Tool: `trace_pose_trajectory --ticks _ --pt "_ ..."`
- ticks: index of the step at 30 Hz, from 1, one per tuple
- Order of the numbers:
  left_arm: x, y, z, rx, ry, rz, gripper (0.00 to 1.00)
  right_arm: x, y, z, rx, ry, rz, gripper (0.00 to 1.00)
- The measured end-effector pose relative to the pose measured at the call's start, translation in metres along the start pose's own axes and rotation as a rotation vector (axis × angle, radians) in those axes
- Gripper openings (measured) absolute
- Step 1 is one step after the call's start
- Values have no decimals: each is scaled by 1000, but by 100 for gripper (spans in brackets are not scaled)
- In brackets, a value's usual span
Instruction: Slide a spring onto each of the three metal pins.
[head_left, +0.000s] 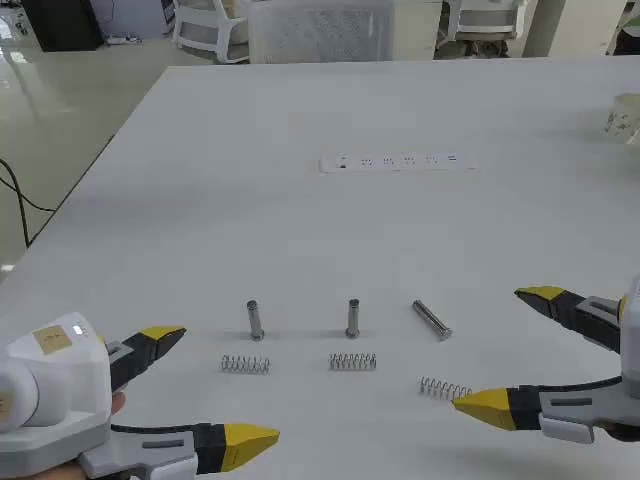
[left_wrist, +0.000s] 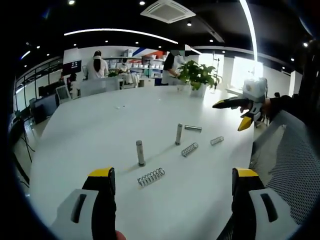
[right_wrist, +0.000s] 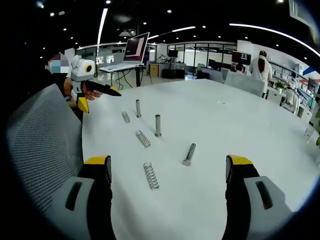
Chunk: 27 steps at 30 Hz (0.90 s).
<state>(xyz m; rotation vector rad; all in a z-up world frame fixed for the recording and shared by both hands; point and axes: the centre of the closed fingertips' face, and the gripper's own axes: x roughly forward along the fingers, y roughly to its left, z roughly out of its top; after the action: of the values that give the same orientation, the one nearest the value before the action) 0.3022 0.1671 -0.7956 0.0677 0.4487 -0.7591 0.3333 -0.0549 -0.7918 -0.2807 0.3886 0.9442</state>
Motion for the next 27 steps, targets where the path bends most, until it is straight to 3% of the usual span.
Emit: trace_pose_trajectory --ticks 27 --pt "0 -1 1 4 1 -1 96 0 -1 0 0 5 -2 96"
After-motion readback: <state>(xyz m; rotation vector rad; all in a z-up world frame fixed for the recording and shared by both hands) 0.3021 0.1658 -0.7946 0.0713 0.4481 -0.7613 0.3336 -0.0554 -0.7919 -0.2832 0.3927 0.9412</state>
